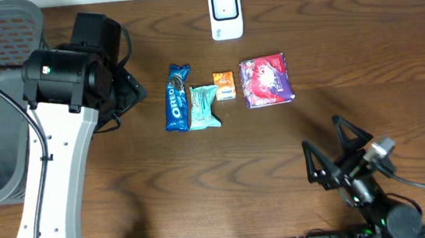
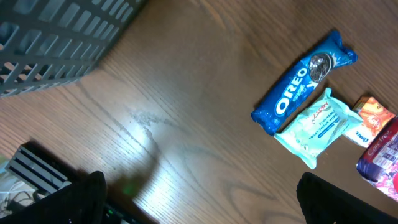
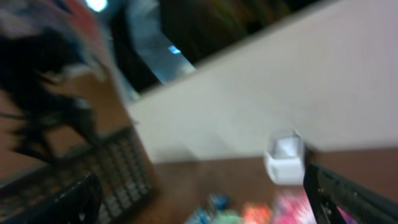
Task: Scan the item barcode
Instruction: 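Reach the right gripper to the pink-purple package and grasp it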
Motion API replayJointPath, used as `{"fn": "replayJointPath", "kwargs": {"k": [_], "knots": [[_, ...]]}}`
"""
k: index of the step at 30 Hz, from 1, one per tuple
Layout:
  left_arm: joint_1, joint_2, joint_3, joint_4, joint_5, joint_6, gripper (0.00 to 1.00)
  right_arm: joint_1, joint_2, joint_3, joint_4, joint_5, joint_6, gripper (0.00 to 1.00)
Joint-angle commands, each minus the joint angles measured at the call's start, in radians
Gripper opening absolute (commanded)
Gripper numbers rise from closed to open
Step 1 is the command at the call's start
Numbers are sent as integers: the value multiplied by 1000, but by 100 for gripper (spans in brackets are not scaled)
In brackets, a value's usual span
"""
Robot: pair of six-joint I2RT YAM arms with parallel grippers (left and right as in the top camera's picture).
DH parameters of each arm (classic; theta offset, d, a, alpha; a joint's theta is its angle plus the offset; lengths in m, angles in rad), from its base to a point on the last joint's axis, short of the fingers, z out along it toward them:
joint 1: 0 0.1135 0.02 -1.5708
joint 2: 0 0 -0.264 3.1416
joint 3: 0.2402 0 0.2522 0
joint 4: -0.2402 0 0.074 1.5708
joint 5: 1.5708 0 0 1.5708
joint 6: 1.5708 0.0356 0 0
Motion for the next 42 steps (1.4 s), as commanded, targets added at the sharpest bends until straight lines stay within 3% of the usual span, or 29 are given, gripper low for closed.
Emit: {"fn": "replayJointPath", "kwargs": {"k": [1,4,8,15,20,24,34,40,42], "knots": [[3,1,-5,-4,-20,-16,98,10,-4,34,120,-34,132,99],[3,1,-5,-4,-20,-16,98,10,40,133,14,-20,8,99],[3,1,-5,-4,-20,-16,98,9,243,372,-306,17,-199,99],[3,1,-5,-4,-20,-16,98,9,859,934,-833,17,-437,99],[3,1,-5,-4,-20,-16,98,10,1213,1229,-1067,-47,-456,99],[3,1,-5,-4,-20,-16,98,10,1373,1275,-1065,-104,-438,99],[3,1,-5,-4,-20,-16,98,-1,1779,1274,-914,15,-442,98],[3,1,-5,-4,-20,-16,98,-32,1916,1275,-807,-38,-443,80],[3,1,-5,-4,-20,-16,98,-39,1955,1275,-775,-89,-446,79]]}}
